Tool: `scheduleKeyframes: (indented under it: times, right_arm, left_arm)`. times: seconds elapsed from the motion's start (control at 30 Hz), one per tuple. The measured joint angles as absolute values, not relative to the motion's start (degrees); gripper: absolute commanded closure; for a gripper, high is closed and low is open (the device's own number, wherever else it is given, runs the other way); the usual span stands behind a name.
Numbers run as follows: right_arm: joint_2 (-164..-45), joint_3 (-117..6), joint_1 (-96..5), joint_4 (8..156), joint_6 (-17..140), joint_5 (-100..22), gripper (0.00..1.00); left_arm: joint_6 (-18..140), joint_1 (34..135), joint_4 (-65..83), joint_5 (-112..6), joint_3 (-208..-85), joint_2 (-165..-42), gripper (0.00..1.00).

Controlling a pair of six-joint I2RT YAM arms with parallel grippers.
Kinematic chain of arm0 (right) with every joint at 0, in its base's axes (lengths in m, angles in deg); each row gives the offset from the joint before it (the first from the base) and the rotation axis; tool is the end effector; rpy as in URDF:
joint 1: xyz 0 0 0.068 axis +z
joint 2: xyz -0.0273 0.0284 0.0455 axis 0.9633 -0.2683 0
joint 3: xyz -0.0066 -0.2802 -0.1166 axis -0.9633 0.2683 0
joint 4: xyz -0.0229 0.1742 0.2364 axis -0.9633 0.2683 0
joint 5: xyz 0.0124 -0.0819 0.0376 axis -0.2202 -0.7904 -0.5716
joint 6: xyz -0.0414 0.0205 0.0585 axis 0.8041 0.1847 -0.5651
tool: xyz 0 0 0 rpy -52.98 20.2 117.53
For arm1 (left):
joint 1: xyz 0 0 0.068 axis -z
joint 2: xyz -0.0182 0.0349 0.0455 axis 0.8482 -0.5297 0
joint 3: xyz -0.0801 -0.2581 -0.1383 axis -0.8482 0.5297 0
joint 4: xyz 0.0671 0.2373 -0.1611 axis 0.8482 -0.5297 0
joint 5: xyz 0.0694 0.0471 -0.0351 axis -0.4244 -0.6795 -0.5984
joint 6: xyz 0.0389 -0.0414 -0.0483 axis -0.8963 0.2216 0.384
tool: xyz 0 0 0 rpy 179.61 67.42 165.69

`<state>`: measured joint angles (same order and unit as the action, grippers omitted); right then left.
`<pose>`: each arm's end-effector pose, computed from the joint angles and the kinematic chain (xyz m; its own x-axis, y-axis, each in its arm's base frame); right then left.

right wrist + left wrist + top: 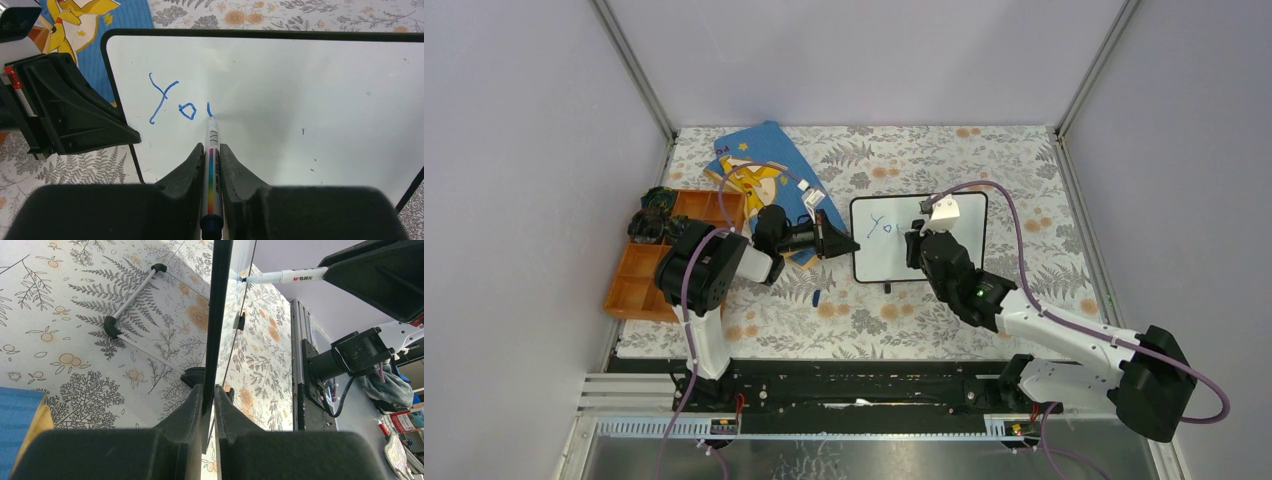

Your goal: Write a sentence on the whiteboard

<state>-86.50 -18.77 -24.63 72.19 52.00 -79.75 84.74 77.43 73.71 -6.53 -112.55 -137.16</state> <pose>0.2128 0.1987 0.2847 -0.2454 0.0795 -0.9662 -0.2365 0.9616 0.1392 0.3372 -0.1731 0.1395 -0.6064 -0.1364 -0.7834 0.7479 0.2368 -0.6201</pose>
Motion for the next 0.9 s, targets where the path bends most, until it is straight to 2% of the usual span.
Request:
scheduleKeyframes:
  times: [0.9]
  right_arm:
    - [-84.7,-17.7,-25.1,74.9,51.5,-80.5,1.0]
  left_arm:
    - [84.6,77.5,73.5,-6.5,-112.5,-137.1,1.0]
